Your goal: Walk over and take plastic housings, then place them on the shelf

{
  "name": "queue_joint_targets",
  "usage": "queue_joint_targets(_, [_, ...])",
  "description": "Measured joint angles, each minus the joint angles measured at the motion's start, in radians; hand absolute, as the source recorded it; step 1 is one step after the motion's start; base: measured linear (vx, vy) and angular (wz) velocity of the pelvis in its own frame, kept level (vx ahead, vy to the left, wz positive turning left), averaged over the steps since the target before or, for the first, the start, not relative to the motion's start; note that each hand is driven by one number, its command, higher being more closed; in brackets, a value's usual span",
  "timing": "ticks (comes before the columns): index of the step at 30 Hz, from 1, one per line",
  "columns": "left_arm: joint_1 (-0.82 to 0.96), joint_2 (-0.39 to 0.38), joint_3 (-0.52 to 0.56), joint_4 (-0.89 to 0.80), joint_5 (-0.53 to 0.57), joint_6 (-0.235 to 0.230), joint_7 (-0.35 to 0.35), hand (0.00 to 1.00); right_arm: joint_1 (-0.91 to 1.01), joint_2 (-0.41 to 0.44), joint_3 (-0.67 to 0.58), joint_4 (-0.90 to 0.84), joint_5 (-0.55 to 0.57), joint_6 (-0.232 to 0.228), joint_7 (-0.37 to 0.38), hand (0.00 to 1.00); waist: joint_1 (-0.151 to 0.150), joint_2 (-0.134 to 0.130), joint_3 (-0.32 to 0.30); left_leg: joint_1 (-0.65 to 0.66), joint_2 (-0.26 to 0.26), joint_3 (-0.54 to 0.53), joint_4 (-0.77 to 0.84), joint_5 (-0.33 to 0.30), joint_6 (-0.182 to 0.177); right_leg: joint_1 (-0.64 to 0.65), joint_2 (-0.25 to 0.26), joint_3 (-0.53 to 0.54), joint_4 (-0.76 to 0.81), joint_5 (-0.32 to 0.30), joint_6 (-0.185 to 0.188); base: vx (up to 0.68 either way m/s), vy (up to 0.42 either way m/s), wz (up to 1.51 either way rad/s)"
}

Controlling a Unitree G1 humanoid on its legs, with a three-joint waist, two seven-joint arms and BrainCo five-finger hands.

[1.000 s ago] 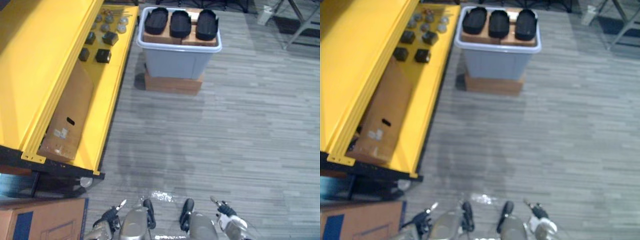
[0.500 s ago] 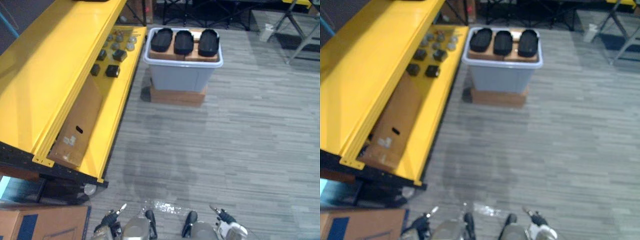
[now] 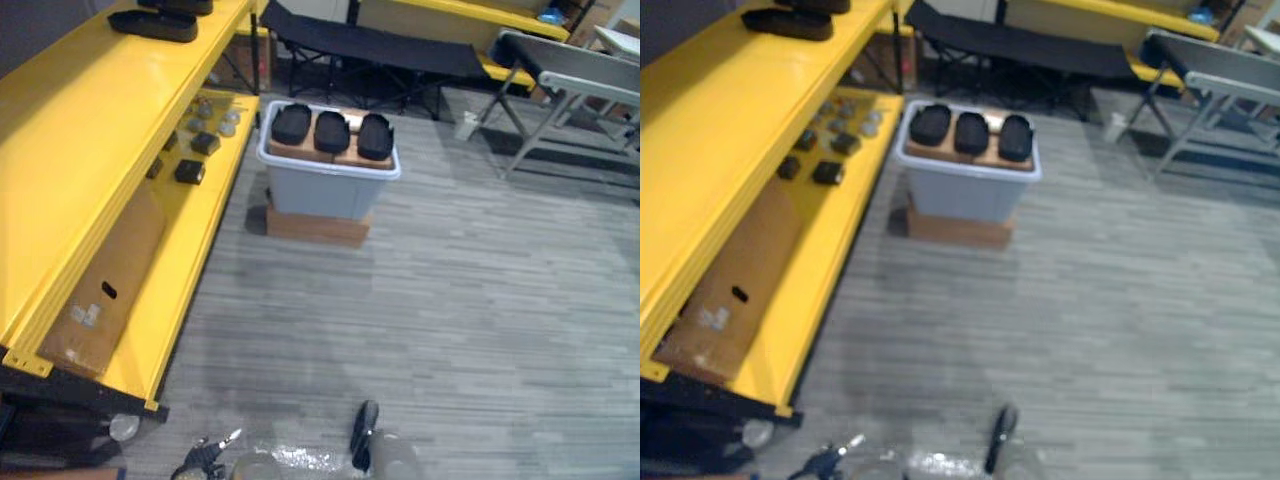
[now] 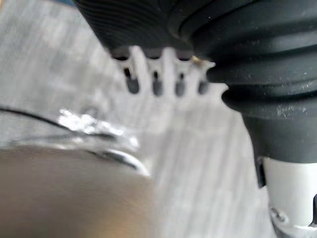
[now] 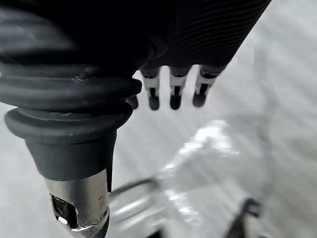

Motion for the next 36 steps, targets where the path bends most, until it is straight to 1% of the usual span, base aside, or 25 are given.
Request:
queue_joint_targets(1, [0.0,-0.008,0.0,-0.003,-0.001,0.0,0.001,0.0,0.004,0.001,0.0,0.001,0.0,0.0,0.001,0.0,-0.003,0.007,-0.004,0.005,0.007,-0.002,-0.001,-0.003,-0.004,-0.005,0.003,0.0,0.019,-0.001,-0.001,0.47,-0.293,0.34])
queue_joint_targets(3, [0.026,-0.066,-0.004,-0.031,-0.039,0.002,0.006,0.0,0.008,-0.003,-0.001,0.013,-0.003,-0.012,-0.002,0.0,-0.008,0.071,-0.049,0.002,0.074,-0.009,0.067,0.012,-0.044,-0.013,0.044,-0.024,0.11,-0.078,-0.033,0.44,-0.189,0.18])
queue_joint_targets(5, [0.038,-0.089,0.004,-0.053,-0.038,0.004,0.006,0.0,0.002,-0.025,-0.005,0.016,-0.006,-0.041,-0.002,0.0,-0.01,0.081,-0.048,-0.089,0.107,-0.031,0.272,0.113,-0.018,0.02,0.047,-0.035,0.123,-0.122,-0.042,0.4,-0.199,0.19])
queue_joint_targets(6, [0.038,-0.091,0.034,-0.054,-0.046,0.005,0.007,0.0,-0.015,-0.044,0.0,0.01,-0.018,-0.077,-0.002,0.0,-0.006,0.081,-0.035,-0.172,0.149,-0.042,0.455,0.207,-0.003,0.074,0.056,-0.042,0.095,-0.14,-0.058,0.42,-0.226,0.1])
queue_joint_targets(7, [0.038,-0.09,0.048,-0.055,-0.051,0.005,0.008,0.0,-0.038,-0.064,0.003,0.008,-0.019,-0.112,-0.002,0.0,0.005,0.084,-0.026,-0.214,0.159,-0.046,0.533,0.19,-0.004,0.124,0.06,-0.043,0.072,-0.142,-0.062,0.5,-0.222,-0.04])
queue_joint_targets(8, [0.038,-0.093,0.077,-0.053,-0.069,0.009,0.005,0.0,-0.072,-0.092,0.003,-0.008,-0.019,-0.152,-0.002,0.0,0.016,0.083,-0.024,-0.257,0.136,-0.047,0.522,0.163,-0.01,0.181,0.057,-0.042,0.034,-0.142,-0.061,0.49,-0.14,-0.23])
queue_joint_targets(11, [0.039,-0.092,0.129,-0.055,-0.06,-0.005,-0.02,0.0,-0.199,-0.144,0.002,-0.112,-0.017,-0.241,0.008,0.0,0.035,0.073,-0.017,-0.342,0.028,-0.024,0.187,0.177,-0.015,0.271,0.024,-0.027,-0.05,-0.143,-0.052,0.33,-0.017,-0.26])
queue_joint_targets(12, [0.041,-0.092,0.144,-0.053,-0.054,-0.006,-0.027,0.0,-0.224,-0.149,0.002,-0.132,-0.016,-0.251,0.014,0.0,0.04,0.073,-0.017,-0.351,0.014,-0.026,0.11,0.198,-0.012,0.28,0.02,-0.021,-0.06,-0.148,-0.039,0.3,0.081,-0.3])
queue_joint_targets(14, [0.088,-0.091,0.163,-0.027,-0.016,-0.011,-0.045,0.0,-0.278,-0.158,0.016,-0.183,0.0,-0.261,0.02,0.0,0.076,0.074,-0.015,-0.36,-0.009,-0.029,-0.091,0.304,-0.003,0.321,-0.002,0.009,-0.046,-0.216,0.006,0.33,0.189,-0.4])
queue_joint_targets(15, [0.106,-0.093,0.163,-0.013,-0.017,-0.011,-0.048,0.0,-0.28,-0.161,0.031,-0.191,0.004,-0.261,0.018,0.0,0.084,0.073,-0.016,-0.353,-0.009,-0.028,-0.08,0.34,0.001,0.332,-0.008,0.022,-0.029,-0.239,0.019,0.44,0.274,-0.43])
queue_joint_targets(16, [0.138,-0.093,0.167,0.002,-0.017,-0.012,-0.05,0.0,-0.284,-0.156,0.062,-0.194,0.003,-0.257,0.014,0.0,0.099,0.058,-0.016,-0.34,-0.023,-0.024,-0.044,0.383,0.028,0.355,-0.023,0.042,-0.013,-0.276,0.038,0.44,0.234,-0.24])
queue_joint_targets(18, [0.152,-0.065,0.158,0.004,-0.018,-0.018,-0.049,0.0,-0.303,-0.131,0.106,-0.176,0.001,-0.236,0.024,0.0,0.107,0.007,-0.013,-0.36,-0.066,-0.023,0.028,0.31,0.054,0.375,-0.065,0.043,-0.018,-0.308,0.018,0.46,0.209,0.07])
queue_joint_targets(19, [0.147,-0.051,0.153,0.004,-0.016,-0.018,-0.05,0.0,-0.314,-0.125,0.122,-0.156,-0.002,-0.225,0.037,0.0,0.117,-0.015,-0.008,-0.387,-0.086,-0.028,0.079,0.26,0.068,0.372,-0.086,0.043,0.004,-0.308,0.031,0.52,0.249,0.25])
queue_joint_targets(21, [0.138,-0.051,0.152,0.004,0.027,-0.019,-0.045,0.0,-0.339,-0.125,0.135,-0.112,-0.019,-0.213,0.037,0.0,0.12,-0.01,-0.001,-0.383,-0.097,-0.029,0.11,0.209,0.09,0.294,-0.122,0.045,0.195,-0.299,0.047,0.42,0.213,0.15])
queue_joint_targets(22, [0.138,-0.052,0.147,0.004,0.06,-0.022,-0.041,0.0,-0.345,-0.122,0.158,-0.096,-0.019,-0.209,0.037,0.0,0.119,-0.001,0.007,-0.342,-0.104,-0.03,0.112,0.186,0.103,0.223,-0.161,0.042,0.398,-0.277,0.08,0.43,0.171,0.13])
queue_joint_targets(23, [0.133,-0.049,0.133,0.003,0.067,-0.035,-0.031,0.0,-0.335,-0.118,0.178,-0.087,-0.018,-0.198,0.036,0.0,0.116,0.008,0.018,-0.281,-0.105,-0.037,0.111,0.162,0.114,0.199,-0.179,0.022,0.504,-0.322,0.067,0.45,0.132,0.19])
queue_joint_targets(25, [0.114,-0.043,0.105,-0.007,0.07,-0.053,-0.019,0.0,-0.32,-0.117,0.22,-0.071,-0.017,-0.19,0.035,0.0,0.114,0.027,0.026,-0.196,-0.097,-0.054,0.07,0.148,0.113,0.162,-0.16,-0.037,0.495,-0.37,0.029,0.44,-0.008,0.23])
queue_joint_targets(26, [0.089,-0.042,0.102,-0.011,0.07,-0.067,-0.013,0.0,-0.321,-0.117,0.233,-0.065,-0.016,-0.181,0.034,0.0,0.112,0.033,0.026,-0.151,-0.072,-0.056,0.032,0.149,0.112,0.109,-0.116,-0.055,0.436,-0.377,0.016,0.41,-0.068,0.14])
queue_joint_targets(28, [0.062,-0.035,0.1,-0.021,0.07,-0.084,-0.007,0.0,-0.314,-0.117,0.242,-0.059,-0.011,-0.175,0.029,0.0,0.102,0.049,0.024,-0.12,-0.029,-0.054,0.004,0.143,0.083,0.016,-0.066,-0.071,0.301,-0.344,0.026,0.38,-0.111,0.03])
queue_joint_targets(29, [0.058,-0.032,0.1,-0.027,0.07,-0.089,-0.006,0.0,-0.308,-0.114,0.241,-0.069,0.002,-0.182,0.021,0.0,0.096,0.046,0.022,-0.104,-0.018,-0.051,-0.007,0.133,0.061,-0.012,-0.057,-0.072,0.201,-0.276,0.018,0.41,-0.162,-0.03])
queue_joint_targets(30, [0.057,-0.02,0.101,-0.026,0.06,-0.095,-0.004,0.0,-0.302,-0.11,0.239,-0.07,0.004,-0.179,0.013,0.0,0.085,0.027,0.019,-0.075,-0.015,-0.047,-0.008,0.113,0.027,-0.034,-0.054,-0.073,0.054,-0.145,0.013,0.3,-0.149,0.01])
queue_joint_targets(31, [0.057,-0.016,0.101,-0.026,0.055,-0.1,-0.003,0.0,-0.29,-0.106,0.239,-0.069,0.004,-0.177,0.013,0.0,0.079,0.004,0.014,-0.058,-0.018,-0.047,-0.004,0.1,0.007,-0.031,-0.056,-0.069,0.013,-0.041,0.011,0.38,-0.229,0.05])
queue_joint_targets(32, [0.045,-0.015,0.107,-0.019,0.047,-0.105,-0.002,0.0,-0.256,-0.1,0.215,-0.07,0.016,-0.169,0.014,0.0,0.073,-0.005,0.007,-0.024,-0.012,-0.057,-0.002,0.073,-0.026,-0.026,-0.051,-0.054,0.035,0.055,-0.021,0.36,-0.207,-0.03])
queue_joint_targets(33, [0.037,-0.047,0.1,-0.024,0.043,-0.107,-0.001,0.0,-0.246,-0.107,0.192,-0.07,0.008,-0.162,0.01,0.0,0.066,0.024,-0.013,-0.008,0.028,-0.053,-0.01,0.072,-0.03,-0.026,-0.018,-0.061,0.064,0.034,-0.036,0.39,-0.229,-0.07])
queue_joint_targets(36, [-0.008,-0.111,0.028,-0.034,0.031,-0.106,0.006,0.0,-0.219,-0.121,0.136,-0.057,-0.013,-0.128,0.013,0.0,0.051,0.061,-0.021,0.006,0.067,-0.059,0.013,0.08,-0.043,-0.035,0.009,-0.067,0.133,-0.082,-0.04,0.27,-0.13,-0.07])
